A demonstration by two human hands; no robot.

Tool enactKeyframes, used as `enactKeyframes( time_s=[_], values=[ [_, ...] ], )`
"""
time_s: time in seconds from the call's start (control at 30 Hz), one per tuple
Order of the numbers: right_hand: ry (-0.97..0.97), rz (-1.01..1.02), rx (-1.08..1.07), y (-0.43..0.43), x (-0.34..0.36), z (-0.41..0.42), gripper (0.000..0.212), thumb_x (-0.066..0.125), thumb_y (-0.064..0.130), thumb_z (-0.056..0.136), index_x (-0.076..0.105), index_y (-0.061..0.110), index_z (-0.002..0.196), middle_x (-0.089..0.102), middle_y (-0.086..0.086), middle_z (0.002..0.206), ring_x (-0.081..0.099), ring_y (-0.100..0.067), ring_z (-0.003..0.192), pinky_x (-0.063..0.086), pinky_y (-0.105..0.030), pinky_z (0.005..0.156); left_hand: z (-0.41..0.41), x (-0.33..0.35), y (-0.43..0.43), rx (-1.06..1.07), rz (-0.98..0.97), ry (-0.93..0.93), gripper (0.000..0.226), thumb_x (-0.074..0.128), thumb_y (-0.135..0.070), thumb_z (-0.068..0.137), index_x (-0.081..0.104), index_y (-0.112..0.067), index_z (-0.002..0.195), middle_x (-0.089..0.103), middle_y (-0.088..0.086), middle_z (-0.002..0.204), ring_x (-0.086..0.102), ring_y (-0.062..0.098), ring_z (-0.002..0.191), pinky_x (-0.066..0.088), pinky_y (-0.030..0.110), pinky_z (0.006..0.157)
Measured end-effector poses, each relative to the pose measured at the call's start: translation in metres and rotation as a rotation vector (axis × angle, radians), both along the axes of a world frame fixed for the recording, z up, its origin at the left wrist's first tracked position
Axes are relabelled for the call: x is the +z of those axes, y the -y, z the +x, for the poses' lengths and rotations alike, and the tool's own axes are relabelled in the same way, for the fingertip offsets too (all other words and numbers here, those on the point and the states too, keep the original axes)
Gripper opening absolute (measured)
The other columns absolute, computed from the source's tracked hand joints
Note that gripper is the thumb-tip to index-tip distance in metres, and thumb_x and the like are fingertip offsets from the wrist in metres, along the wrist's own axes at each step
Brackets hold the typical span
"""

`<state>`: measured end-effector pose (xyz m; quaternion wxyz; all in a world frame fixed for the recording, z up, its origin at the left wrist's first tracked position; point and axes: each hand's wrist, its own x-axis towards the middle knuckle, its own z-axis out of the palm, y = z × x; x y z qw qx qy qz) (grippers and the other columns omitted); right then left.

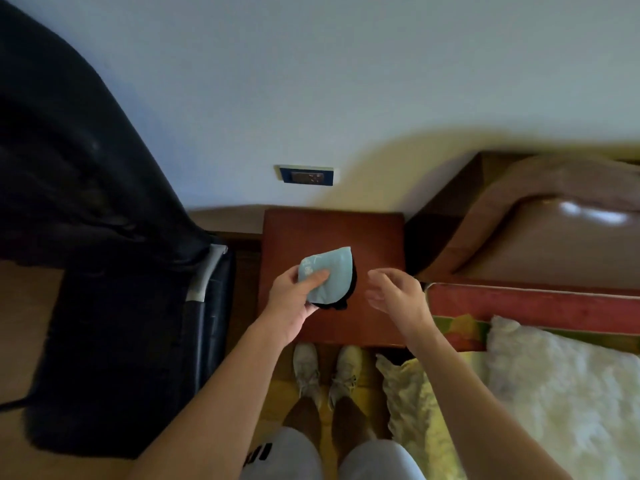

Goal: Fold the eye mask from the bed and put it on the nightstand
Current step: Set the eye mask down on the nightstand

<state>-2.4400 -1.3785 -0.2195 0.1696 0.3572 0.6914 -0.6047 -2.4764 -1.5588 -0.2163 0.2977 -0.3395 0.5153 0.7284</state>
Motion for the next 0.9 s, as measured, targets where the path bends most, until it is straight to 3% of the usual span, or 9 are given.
enactKeyframes(
  time_s=[0.1, 0.17, 0.33, 0.53, 0.63, 0.73, 0.83, 0.9],
  values=[
    [0.0, 0.243, 0.176, -0.001, -0.047, -0.001, 0.028, 0.062, 0.036, 0.095, 0.071, 0.02, 0.116, 0.07, 0.003, 0.106, 0.065, -0.015, 0.1, 0.051, -0.032, 0.09, -0.011, -0.054, -0.001, -0.043, -0.064, 0.01, 0.03, 0.073, -0.005, 0.082, 0.065, -0.008, 0.111, 0.069, 0.014, 0.117, 0.068, 0.027, 0.106, 0.056, 0.042, 0.092],
    [-0.013, 0.343, 0.29, 0.0, -0.085, 0.002, 0.034, 0.061, 0.033, 0.096, 0.068, 0.016, 0.124, 0.069, -0.002, 0.116, 0.063, -0.018, 0.108, 0.047, -0.029, 0.09, -0.016, -0.091, -0.003, -0.066, -0.092, 0.029, 0.027, 0.071, -0.005, 0.084, 0.064, -0.01, 0.11, 0.068, 0.013, 0.117, 0.067, 0.026, 0.106, 0.056, 0.041, 0.091],
    [-0.028, 0.518, 0.572, -0.001, -0.174, 0.025, 0.045, 0.057, 0.029, 0.097, 0.055, 0.013, 0.139, 0.058, -0.008, 0.138, 0.052, -0.03, 0.129, 0.046, -0.044, 0.103, -0.025, -0.177, -0.009, -0.142, -0.181, 0.047, 0.022, 0.07, -0.006, 0.086, 0.063, -0.015, 0.106, 0.068, 0.009, 0.112, 0.067, 0.023, 0.101, 0.056, 0.04, 0.091],
    [-0.076, 0.726, 0.752, -0.005, -0.246, 0.059, 0.062, 0.056, 0.031, 0.098, 0.038, 0.011, 0.153, 0.037, -0.012, 0.161, 0.029, -0.034, 0.15, 0.034, -0.051, 0.119, -0.029, -0.245, -0.011, -0.178, -0.298, 0.023, 0.027, 0.075, -0.011, 0.082, 0.063, -0.017, 0.105, 0.07, 0.009, 0.111, 0.069, 0.025, 0.102, 0.056, 0.047, 0.093],
    [-0.085, 0.797, 0.794, -0.006, -0.262, 0.065, 0.064, 0.054, 0.036, 0.098, 0.036, 0.012, 0.155, 0.034, -0.01, 0.164, 0.026, -0.033, 0.152, 0.036, -0.051, 0.118, -0.029, -0.265, -0.012, -0.195, -0.381, -0.024, 0.03, 0.079, -0.013, 0.078, 0.061, -0.025, 0.099, 0.071, 0.005, 0.108, 0.07, 0.023, 0.099, 0.057, 0.049, 0.09],
    [-0.081, 0.842, 0.817, -0.003, -0.273, 0.065, 0.066, 0.054, 0.038, 0.098, 0.034, 0.01, 0.155, 0.029, -0.009, 0.166, 0.025, -0.033, 0.153, 0.035, -0.051, 0.118, -0.028, -0.277, -0.016, -0.241, -0.489, -0.099, 0.035, 0.081, -0.016, 0.076, 0.061, -0.023, 0.103, 0.069, -0.002, 0.102, 0.069, 0.018, 0.096, 0.059, 0.04, 0.085],
    [-0.07, 0.869, 0.821, 0.002, -0.278, 0.065, 0.068, 0.05, 0.042, 0.1, 0.03, 0.011, 0.157, 0.023, -0.008, 0.169, 0.019, -0.032, 0.155, 0.03, -0.049, 0.12, -0.03, -0.276, -0.021, -0.375, -0.714, -0.28, 0.037, 0.08, -0.024, 0.076, 0.059, -0.018, 0.106, 0.063, -0.01, 0.095, 0.063, 0.013, 0.092, 0.054, 0.028, 0.076],
    [-0.066, 0.875, 0.823, 0.003, -0.278, 0.066, 0.069, 0.048, 0.044, 0.1, 0.027, 0.012, 0.158, 0.021, -0.006, 0.169, 0.017, -0.03, 0.155, 0.027, -0.048, 0.121, -0.029, -0.275, -0.021, -0.458, -0.866, -0.408, 0.045, 0.078, -0.029, 0.077, 0.057, -0.015, 0.114, 0.062, -0.003, 0.105, 0.059, 0.014, 0.095, 0.053, 0.03, 0.079]
  ],
)
